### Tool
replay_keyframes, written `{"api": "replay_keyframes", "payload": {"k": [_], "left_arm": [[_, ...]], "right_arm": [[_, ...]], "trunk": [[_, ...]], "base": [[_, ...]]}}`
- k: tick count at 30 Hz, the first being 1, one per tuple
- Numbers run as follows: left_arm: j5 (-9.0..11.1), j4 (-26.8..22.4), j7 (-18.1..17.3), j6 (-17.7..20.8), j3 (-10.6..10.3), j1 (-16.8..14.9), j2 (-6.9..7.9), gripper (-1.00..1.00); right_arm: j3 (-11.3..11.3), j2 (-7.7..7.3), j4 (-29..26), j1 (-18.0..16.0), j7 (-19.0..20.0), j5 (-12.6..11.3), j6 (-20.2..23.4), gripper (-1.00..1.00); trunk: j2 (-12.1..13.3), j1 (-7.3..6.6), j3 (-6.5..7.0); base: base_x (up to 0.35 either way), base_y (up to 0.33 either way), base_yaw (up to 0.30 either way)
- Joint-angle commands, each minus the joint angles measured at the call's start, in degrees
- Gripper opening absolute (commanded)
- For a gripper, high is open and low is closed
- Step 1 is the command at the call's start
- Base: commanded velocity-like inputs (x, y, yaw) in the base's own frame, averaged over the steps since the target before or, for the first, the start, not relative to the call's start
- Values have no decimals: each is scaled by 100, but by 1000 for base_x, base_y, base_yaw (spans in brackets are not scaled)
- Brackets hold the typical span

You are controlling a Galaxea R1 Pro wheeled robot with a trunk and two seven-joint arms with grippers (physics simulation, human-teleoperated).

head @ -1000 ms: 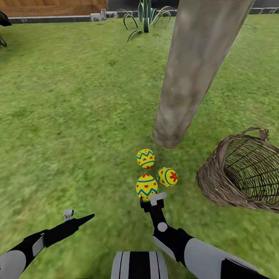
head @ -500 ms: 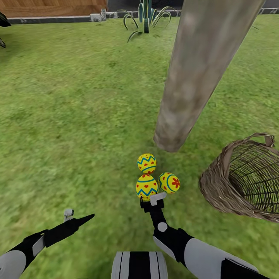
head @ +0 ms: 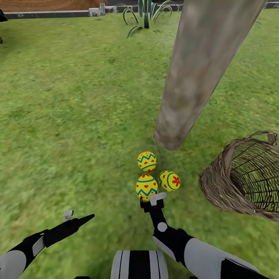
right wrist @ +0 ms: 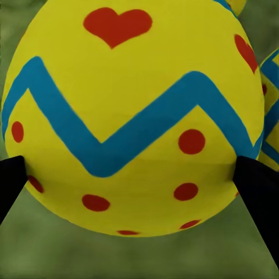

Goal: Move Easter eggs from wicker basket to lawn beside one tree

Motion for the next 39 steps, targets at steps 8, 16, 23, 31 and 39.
{"api": "replay_keyframes", "payload": {"k": [8,16,23,31,39], "left_arm": [[-7,16,4,41,22,-2,4,100],[-7,18,12,40,22,-2,4,100],[-7,18,43,46,27,-2,-7,100],[-11,18,192,83,23,-2,-7,100],[-16,18,226,109,14,-2,-5,100]], "right_arm": [[49,4,0,-7,-30,-50,-28,-100],[49,5,0,-7,-30,-50,-22,-100],[49,1,0,-7,-30,-50,-25,100],[49,-4,0,-7,-30,-50,-28,100],[58,-4,0,-7,-19,-50,-34,100]], "trunk": [[-1,-1,-3],[-1,-1,-3],[1,-6,41],[12,-27,218],[23,-47,396]], "base": [[115,52,0],[37,18,0],[0,0,0],[0,0,0],[-120,0,0]]}}
